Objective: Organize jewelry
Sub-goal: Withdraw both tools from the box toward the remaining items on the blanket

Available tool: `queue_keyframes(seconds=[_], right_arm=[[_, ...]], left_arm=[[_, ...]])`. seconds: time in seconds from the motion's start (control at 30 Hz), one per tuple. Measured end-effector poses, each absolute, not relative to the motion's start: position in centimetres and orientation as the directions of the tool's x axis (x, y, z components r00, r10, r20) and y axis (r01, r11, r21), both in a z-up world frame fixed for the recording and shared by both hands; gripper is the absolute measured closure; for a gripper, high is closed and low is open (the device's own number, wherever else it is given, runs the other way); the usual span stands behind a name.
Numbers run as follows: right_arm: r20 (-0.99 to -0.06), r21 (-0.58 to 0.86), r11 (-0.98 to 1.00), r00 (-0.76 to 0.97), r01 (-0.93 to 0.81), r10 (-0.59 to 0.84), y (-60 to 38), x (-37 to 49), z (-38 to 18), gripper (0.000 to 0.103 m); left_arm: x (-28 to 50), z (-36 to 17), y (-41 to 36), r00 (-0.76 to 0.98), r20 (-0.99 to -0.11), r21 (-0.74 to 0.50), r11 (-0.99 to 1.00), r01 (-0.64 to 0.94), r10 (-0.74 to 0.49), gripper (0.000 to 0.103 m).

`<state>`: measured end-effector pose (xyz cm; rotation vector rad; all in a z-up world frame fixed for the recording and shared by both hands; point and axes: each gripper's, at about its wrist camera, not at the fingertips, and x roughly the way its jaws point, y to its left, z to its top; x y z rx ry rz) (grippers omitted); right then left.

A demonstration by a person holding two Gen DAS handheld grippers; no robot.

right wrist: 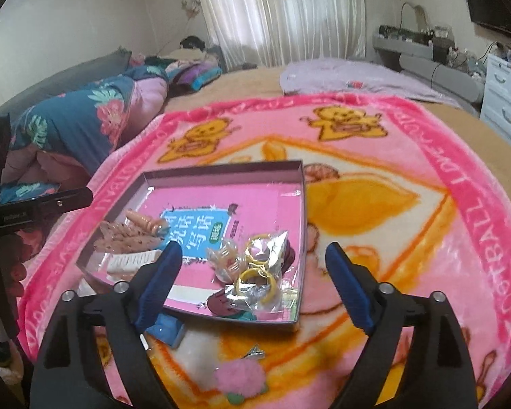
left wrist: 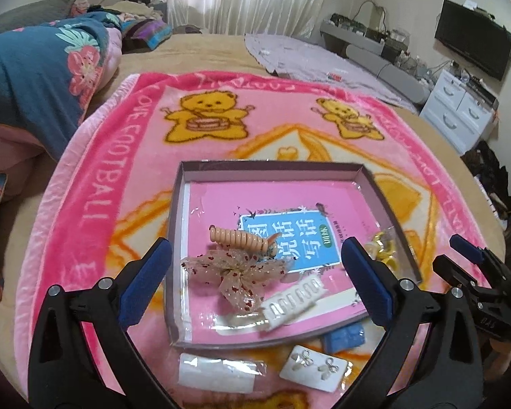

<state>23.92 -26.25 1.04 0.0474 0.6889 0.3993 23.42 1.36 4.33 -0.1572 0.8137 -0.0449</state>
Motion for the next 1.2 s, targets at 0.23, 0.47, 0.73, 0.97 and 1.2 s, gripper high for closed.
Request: queue_keyframes(seconds=[0.23,0.47,0.73,0.97,1.2], right_arm=[[-0.565,0.19,0.92,0.729,-0.342,0.388,-27.2,22.1,2.8,0.016],[-0.529,0.211,0.912,0.744,-0.351,0.409,-27.7,20.2,4.3,0.016],[-0.492,0.215,0.902,0.756,-0.374,0.431,-27.7,17.9,6.0,0.014],[-0.474,0.208,0.897,0.762,-0.39,0.442,-28.0,16.0,7.1,0.011],[-0.473,0.187,0.898,0.765,-0.398,0.437,-28.2,14.3,7.5,0.01]], left_arm=[[21.3,6.7,1.5,0.718,-0.687,-0.172,0.985,-0.012,-0.111,0.01],[19.2,8.8,1.6,0.753,-0.646,-0.185,0.983,0.002,-0.123,0.01],[16.1,9.8,1.3,0.775,-0.616,-0.199,0.98,0.015,-0.137,0.01],[14.0,9.8,1.3,0.781,-0.607,-0.216,0.976,0.017,-0.148,0.01],[12.1,9.3,1.0,0.779,-0.607,-0.22,0.975,0.021,-0.154,0.01]])
